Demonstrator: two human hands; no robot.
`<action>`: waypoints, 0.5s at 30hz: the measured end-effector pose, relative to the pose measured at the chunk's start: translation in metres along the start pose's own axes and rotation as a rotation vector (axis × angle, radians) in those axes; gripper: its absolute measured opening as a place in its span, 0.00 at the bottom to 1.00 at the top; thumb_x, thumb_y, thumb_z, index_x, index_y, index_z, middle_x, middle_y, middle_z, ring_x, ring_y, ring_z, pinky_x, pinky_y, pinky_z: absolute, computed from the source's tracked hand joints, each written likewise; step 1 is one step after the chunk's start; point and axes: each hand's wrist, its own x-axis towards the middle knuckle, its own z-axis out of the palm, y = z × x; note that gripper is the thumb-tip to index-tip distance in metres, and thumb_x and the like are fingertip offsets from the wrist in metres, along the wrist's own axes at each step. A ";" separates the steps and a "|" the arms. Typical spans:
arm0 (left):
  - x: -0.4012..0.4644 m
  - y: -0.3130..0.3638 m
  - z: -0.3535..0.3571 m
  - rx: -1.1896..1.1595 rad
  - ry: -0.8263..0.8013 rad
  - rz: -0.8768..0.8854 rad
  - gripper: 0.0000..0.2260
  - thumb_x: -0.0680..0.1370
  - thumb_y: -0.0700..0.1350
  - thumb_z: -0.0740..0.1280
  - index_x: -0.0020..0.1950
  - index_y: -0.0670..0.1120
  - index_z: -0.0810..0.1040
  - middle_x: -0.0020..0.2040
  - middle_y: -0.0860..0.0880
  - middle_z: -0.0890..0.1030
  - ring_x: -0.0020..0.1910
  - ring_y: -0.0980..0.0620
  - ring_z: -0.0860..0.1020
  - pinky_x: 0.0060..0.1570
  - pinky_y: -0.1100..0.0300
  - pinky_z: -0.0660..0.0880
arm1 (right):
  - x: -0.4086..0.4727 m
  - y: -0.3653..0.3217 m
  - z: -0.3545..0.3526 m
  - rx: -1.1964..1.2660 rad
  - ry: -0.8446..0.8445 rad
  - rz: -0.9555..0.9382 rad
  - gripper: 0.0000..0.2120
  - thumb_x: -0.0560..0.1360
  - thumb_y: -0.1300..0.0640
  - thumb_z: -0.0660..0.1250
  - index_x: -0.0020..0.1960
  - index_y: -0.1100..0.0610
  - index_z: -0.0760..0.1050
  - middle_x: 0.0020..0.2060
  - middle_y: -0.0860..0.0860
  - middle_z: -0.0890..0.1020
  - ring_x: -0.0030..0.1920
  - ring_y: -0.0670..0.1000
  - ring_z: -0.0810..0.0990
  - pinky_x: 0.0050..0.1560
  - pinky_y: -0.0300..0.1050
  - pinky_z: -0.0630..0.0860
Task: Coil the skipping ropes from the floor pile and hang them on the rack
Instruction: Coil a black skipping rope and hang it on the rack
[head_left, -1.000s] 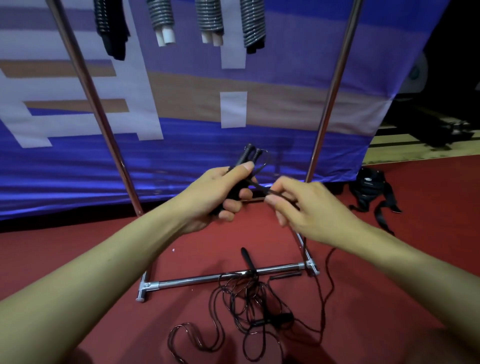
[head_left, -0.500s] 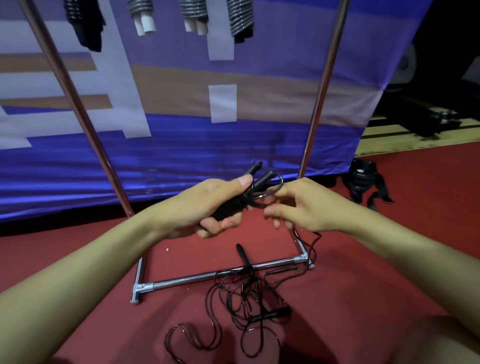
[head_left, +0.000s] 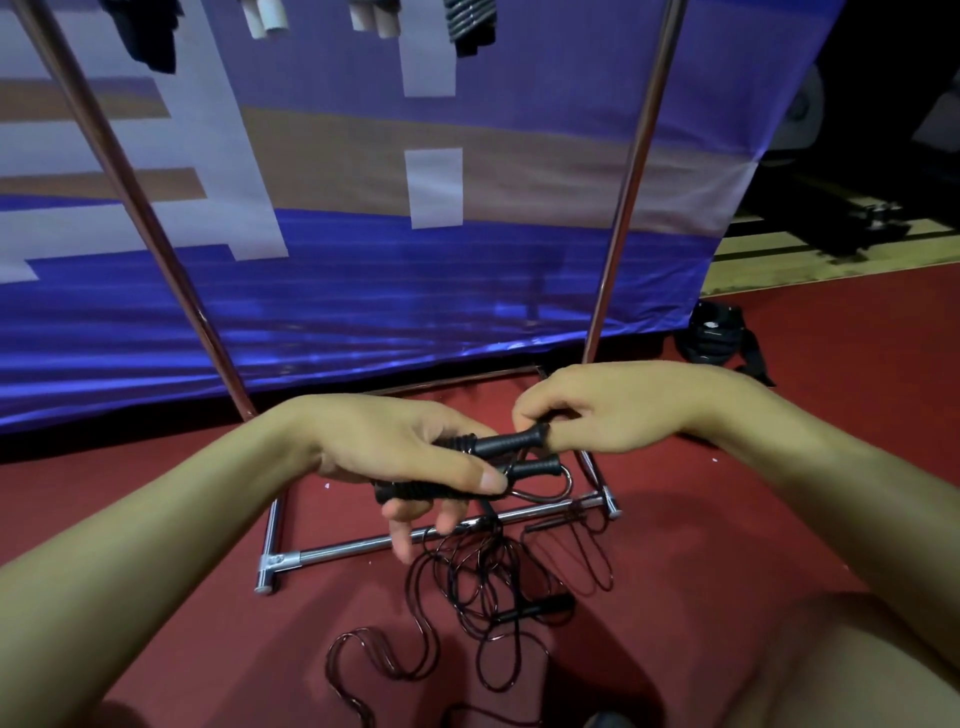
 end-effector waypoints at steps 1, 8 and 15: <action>0.000 -0.001 0.000 -0.011 -0.008 -0.010 0.05 0.84 0.44 0.65 0.56 0.43 0.74 0.36 0.45 0.81 0.21 0.54 0.70 0.34 0.55 0.82 | 0.000 0.000 -0.001 0.046 -0.025 0.004 0.09 0.79 0.54 0.61 0.43 0.56 0.77 0.36 0.57 0.74 0.38 0.58 0.71 0.41 0.55 0.70; 0.001 -0.011 -0.002 0.120 -0.023 -0.017 0.05 0.84 0.45 0.67 0.52 0.55 0.80 0.45 0.43 0.86 0.24 0.53 0.73 0.30 0.61 0.78 | 0.000 0.001 -0.005 0.146 -0.126 0.040 0.10 0.82 0.57 0.63 0.50 0.47 0.81 0.40 0.43 0.79 0.44 0.47 0.76 0.52 0.43 0.70; 0.016 -0.013 0.006 0.198 0.050 -0.078 0.11 0.83 0.51 0.68 0.63 0.51 0.71 0.48 0.46 0.88 0.26 0.54 0.75 0.30 0.60 0.76 | 0.012 -0.013 0.001 -0.362 0.150 0.020 0.19 0.80 0.36 0.56 0.50 0.45 0.81 0.41 0.44 0.83 0.43 0.47 0.80 0.47 0.52 0.78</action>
